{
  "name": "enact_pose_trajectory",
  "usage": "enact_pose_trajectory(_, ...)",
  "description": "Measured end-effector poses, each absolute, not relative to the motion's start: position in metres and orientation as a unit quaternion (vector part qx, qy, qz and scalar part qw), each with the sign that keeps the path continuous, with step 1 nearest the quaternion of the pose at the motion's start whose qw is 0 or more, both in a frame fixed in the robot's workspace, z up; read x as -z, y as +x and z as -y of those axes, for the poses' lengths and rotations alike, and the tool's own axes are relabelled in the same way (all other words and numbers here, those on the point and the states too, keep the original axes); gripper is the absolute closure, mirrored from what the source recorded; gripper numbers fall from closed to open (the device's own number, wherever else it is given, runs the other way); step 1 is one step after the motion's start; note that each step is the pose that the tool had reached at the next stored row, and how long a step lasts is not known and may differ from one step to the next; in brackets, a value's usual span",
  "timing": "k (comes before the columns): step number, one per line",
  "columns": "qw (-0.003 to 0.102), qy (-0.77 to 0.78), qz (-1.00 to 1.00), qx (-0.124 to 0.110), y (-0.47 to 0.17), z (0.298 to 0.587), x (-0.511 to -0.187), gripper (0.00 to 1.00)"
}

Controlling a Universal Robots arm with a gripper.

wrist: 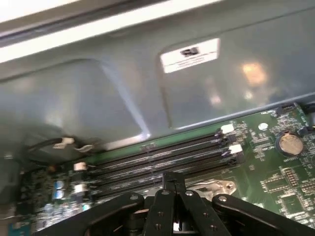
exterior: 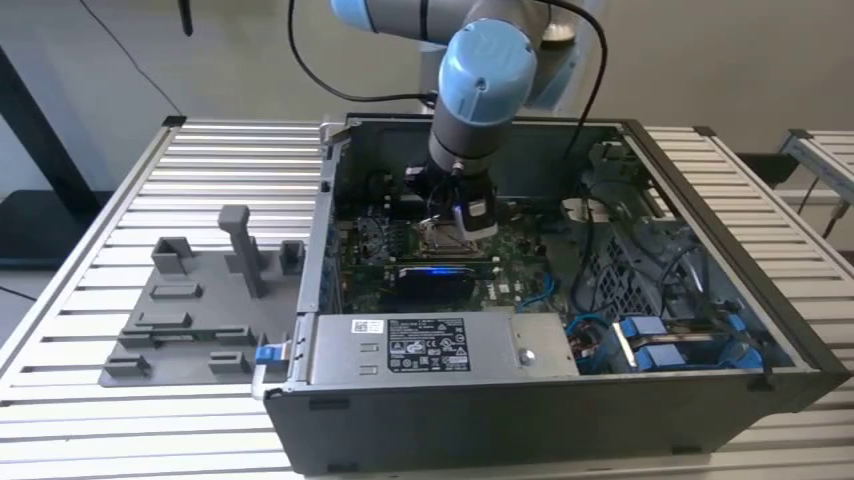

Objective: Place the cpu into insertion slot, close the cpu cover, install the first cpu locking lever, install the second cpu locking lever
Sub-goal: 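Install the first cpu locking lever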

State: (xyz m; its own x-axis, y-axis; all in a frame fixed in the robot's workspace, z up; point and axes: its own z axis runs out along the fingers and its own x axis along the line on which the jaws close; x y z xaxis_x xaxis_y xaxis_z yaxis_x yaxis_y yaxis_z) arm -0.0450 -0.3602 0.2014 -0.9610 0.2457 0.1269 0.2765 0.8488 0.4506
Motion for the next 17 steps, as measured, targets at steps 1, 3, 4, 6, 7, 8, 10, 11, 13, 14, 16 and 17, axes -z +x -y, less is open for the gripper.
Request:
enact_pose_trajectory(1,0.032,-0.136,0.961,0.240,-0.050,0.361,-0.202,0.89)
enact_pose_trajectory(3,0.033,-0.136,0.960,0.241,-0.058,0.362,-0.202,0.89)
enact_pose_trajectory(4,0.033,-0.136,0.960,0.242,-0.061,0.362,-0.202,0.89)
enact_pose_trajectory(6,0.033,-0.135,0.960,0.242,-0.066,0.362,-0.201,0.89)
enact_pose_trajectory(7,0.033,-0.134,0.960,0.241,-0.068,0.362,-0.201,0.89)
enact_pose_trajectory(8,0.033,-0.134,0.961,0.241,-0.070,0.362,-0.200,0.89)
enact_pose_trajectory(10,0.033,-0.133,0.961,0.241,-0.070,0.362,-0.199,0.89)
enact_pose_trajectory(11,0.033,-0.133,0.961,0.241,-0.070,0.362,-0.199,0.89)
enact_pose_trajectory(13,0.033,-0.132,0.961,0.241,-0.070,0.362,-0.197,0.89)
enact_pose_trajectory(14,0.033,-0.132,0.961,0.241,-0.070,0.362,-0.196,0.89)
enact_pose_trajectory(16,0.032,-0.130,0.961,0.242,-0.070,0.362,-0.194,0.89)
enact_pose_trajectory(17,0.031,-0.130,0.961,0.242,-0.070,0.362,-0.194,0.89)
